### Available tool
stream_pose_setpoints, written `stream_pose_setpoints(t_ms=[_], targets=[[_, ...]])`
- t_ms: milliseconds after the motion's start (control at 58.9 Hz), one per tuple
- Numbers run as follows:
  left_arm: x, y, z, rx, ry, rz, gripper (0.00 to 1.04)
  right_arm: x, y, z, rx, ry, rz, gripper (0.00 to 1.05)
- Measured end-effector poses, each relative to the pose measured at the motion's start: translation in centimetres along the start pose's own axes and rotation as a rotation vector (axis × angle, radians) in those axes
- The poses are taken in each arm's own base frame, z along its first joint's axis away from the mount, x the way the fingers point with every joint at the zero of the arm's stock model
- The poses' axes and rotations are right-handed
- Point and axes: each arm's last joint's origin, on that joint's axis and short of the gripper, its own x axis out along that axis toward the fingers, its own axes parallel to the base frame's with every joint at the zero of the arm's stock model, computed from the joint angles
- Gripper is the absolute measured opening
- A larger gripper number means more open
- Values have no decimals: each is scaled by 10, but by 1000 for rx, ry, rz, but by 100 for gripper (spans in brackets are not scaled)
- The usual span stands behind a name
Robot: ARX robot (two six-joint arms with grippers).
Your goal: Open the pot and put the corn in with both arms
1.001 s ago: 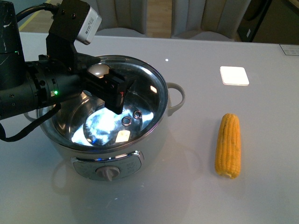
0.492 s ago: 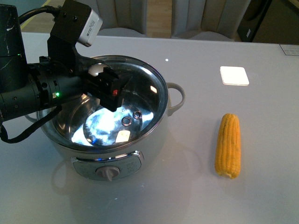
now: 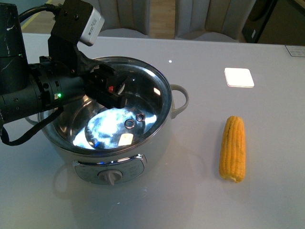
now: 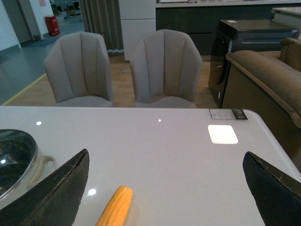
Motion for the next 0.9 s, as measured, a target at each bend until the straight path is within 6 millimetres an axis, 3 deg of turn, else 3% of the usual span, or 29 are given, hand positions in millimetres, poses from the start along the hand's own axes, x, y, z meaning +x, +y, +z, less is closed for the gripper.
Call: stream_pose_setpoints(t_ms=[526, 900], targets=[[-3, -1, 7, 17, 17, 6, 42, 0, 0, 0, 0, 0, 0, 96], [-13, 5, 26, 38, 0, 29, 42, 0, 0, 0, 0, 0, 0, 96]])
